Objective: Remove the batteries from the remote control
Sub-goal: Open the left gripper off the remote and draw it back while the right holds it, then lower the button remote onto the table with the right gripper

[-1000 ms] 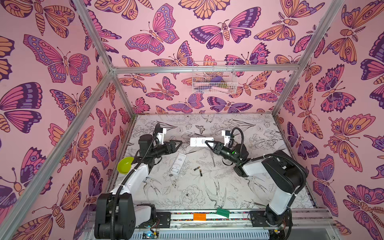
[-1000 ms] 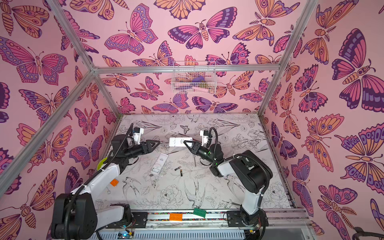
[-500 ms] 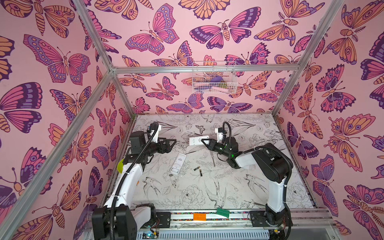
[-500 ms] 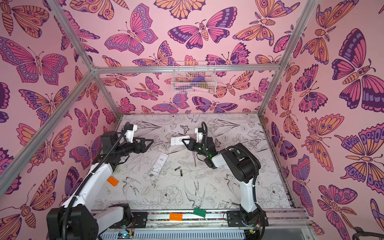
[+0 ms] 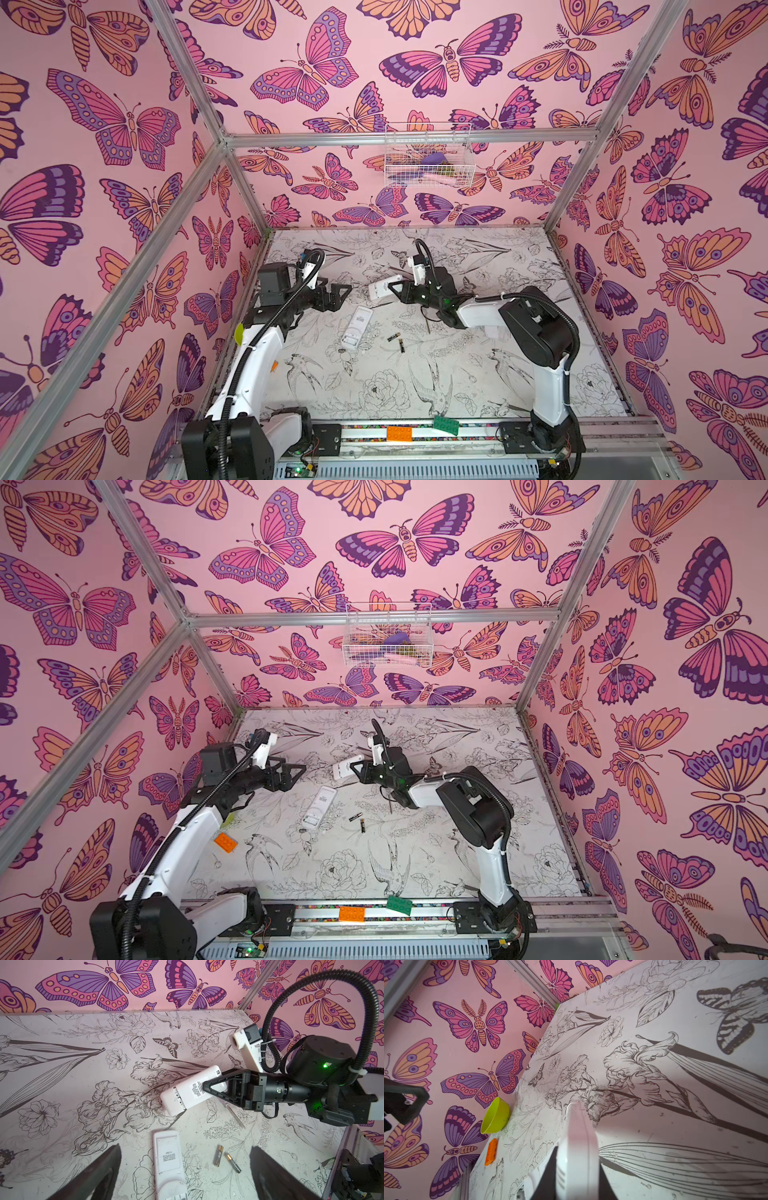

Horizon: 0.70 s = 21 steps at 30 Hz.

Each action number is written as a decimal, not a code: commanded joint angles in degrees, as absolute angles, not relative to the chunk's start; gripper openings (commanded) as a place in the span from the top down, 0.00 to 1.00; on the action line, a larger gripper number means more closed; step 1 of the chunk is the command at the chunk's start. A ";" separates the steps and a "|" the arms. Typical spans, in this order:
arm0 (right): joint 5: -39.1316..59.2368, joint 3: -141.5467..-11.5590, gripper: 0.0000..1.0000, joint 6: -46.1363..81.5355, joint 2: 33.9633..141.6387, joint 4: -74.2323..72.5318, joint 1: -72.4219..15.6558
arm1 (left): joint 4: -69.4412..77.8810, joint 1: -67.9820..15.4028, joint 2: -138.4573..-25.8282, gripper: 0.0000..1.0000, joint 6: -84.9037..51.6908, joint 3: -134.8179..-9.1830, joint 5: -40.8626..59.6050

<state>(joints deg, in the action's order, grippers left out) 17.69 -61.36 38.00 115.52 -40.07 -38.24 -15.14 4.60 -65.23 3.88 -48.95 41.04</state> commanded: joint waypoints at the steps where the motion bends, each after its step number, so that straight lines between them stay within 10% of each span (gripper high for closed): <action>1: 13.12 -62.14 1.00 33.11 114.10 -36.07 -38.62 | -16.33 5.10 -64.68 0.02 4.49 -50.01 43.01; 21: 4.72 -69.74 1.00 22.26 108.00 -16.46 -42.93 | -14.40 5.23 -64.44 0.02 3.52 -48.64 44.47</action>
